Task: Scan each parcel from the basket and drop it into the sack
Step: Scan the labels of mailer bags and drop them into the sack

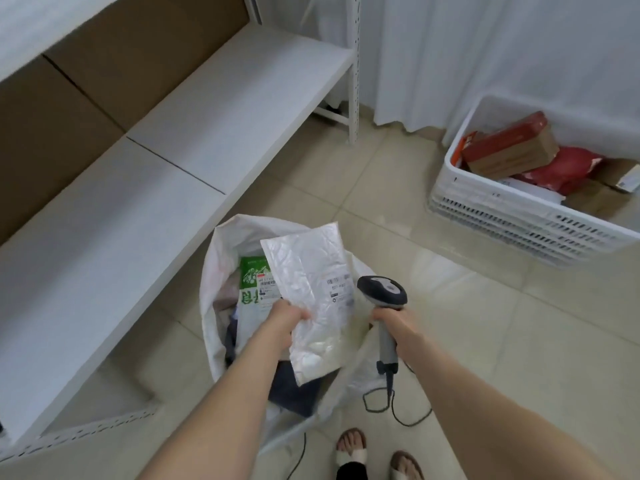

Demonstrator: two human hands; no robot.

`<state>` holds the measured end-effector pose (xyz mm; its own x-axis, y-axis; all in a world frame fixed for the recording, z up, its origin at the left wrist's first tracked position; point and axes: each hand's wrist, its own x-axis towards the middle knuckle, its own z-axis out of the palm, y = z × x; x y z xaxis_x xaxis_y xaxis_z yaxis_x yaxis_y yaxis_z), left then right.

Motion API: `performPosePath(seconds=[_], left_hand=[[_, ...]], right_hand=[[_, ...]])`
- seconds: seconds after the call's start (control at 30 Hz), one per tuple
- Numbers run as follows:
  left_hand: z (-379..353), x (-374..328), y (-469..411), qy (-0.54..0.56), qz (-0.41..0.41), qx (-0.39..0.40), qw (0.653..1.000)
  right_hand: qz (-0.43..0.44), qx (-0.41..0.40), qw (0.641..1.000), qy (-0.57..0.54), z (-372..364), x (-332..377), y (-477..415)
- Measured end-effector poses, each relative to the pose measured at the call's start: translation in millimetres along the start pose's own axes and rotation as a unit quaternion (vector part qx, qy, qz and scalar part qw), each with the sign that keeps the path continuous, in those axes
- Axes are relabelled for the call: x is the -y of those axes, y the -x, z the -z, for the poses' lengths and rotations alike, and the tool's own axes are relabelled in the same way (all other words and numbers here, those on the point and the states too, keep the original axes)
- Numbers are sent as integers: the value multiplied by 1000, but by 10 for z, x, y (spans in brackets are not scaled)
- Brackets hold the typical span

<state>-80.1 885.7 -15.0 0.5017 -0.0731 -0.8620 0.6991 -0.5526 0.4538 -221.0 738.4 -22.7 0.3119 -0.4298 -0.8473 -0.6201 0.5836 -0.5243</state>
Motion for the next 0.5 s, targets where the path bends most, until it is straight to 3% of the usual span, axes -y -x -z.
performPosePath(seconds=[0.1, 0.2, 0.27, 0.37, 0.43, 0.5], left_hand=[[-22, -14, -177, -24, -13, 28, 999], [56, 24, -299, -159, -88, -81, 980], [139, 81, -315, -253, -122, -156, 947], [203, 189, -279, -418, -146, -234, 866], [132, 236, -298, -525, -123, -209, 816], [-33, 240, -363, -587, -105, -139, 791]], right_hand=[[-2, 2, 1000, -16, -55, -159, -210], [5, 4, 999, -38, -100, -198, -316], [15, -24, 997, -66, -87, -180, -307], [26, -51, 991, -122, 21, -88, -216], [42, -59, 985, -155, 117, -3, -157], [51, -57, 982, -172, 183, 74, -107]])
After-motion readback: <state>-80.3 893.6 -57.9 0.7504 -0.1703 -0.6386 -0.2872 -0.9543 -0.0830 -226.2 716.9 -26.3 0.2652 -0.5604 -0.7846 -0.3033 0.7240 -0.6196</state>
